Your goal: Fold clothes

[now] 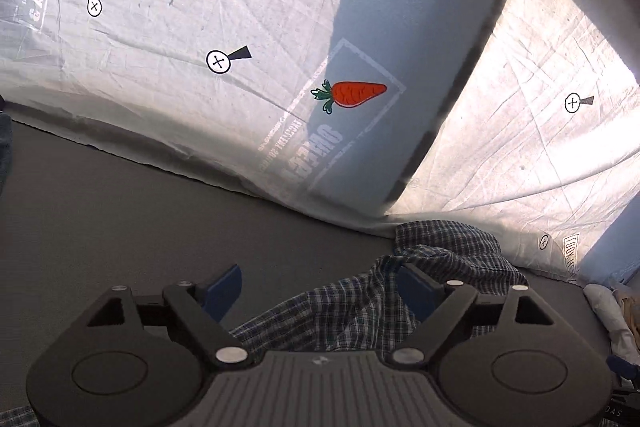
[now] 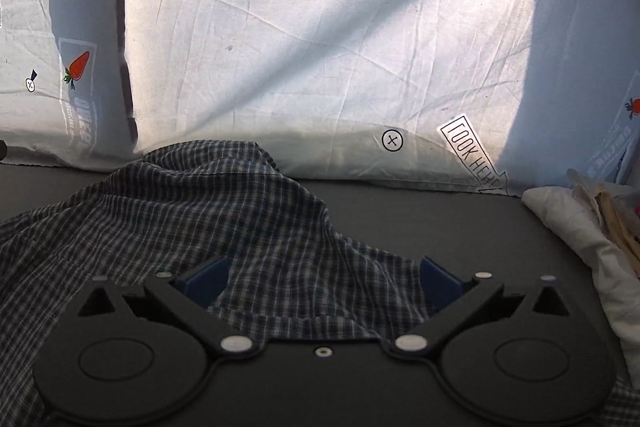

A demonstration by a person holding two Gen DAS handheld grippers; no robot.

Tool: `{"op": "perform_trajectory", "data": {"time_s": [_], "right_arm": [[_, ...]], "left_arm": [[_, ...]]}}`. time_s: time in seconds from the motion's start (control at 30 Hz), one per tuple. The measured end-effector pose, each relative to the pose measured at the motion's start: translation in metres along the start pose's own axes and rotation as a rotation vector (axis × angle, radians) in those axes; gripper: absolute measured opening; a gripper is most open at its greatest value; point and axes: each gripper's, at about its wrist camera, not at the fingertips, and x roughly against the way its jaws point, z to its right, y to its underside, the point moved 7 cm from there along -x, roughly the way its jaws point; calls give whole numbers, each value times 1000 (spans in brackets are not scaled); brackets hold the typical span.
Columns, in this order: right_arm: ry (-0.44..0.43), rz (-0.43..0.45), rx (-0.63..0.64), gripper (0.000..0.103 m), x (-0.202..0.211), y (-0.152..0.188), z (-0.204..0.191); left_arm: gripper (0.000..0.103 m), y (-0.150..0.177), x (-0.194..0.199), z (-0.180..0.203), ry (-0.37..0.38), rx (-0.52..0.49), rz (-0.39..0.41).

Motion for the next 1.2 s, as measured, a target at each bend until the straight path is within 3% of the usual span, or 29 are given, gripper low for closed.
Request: {"op": "perform_trajectory", "data": {"time_s": [0.1, 0.3, 0.4, 0.57, 0.77, 0.97, 1.1, 1.2], "right_arm": [[47, -76, -25, 103, 46, 56, -16], [-50, -168, -98, 103, 125, 149, -41], [-71, -184, -123, 103, 144, 171, -47], [-11, -155, -124, 103, 164, 188, -53], [46, -54, -147, 103, 183, 205, -61], [46, -53, -152, 103, 182, 204, -59], [47, -53, -153, 103, 183, 204, -60], [47, -53, -152, 103, 182, 204, -60]], "left_arm": [[103, 39, 68, -30, -46, 63, 30], [103, 126, 168, -93, -170, 115, -2], [103, 163, 199, -135, -278, 199, -33], [103, 189, 234, -191, -352, 314, -21], [103, 193, 250, -235, -391, 287, -16], [103, 186, 238, -266, -382, 280, -6], [103, 183, 223, -273, -345, 320, -40], [102, 181, 212, -274, -364, 319, -39]]}}
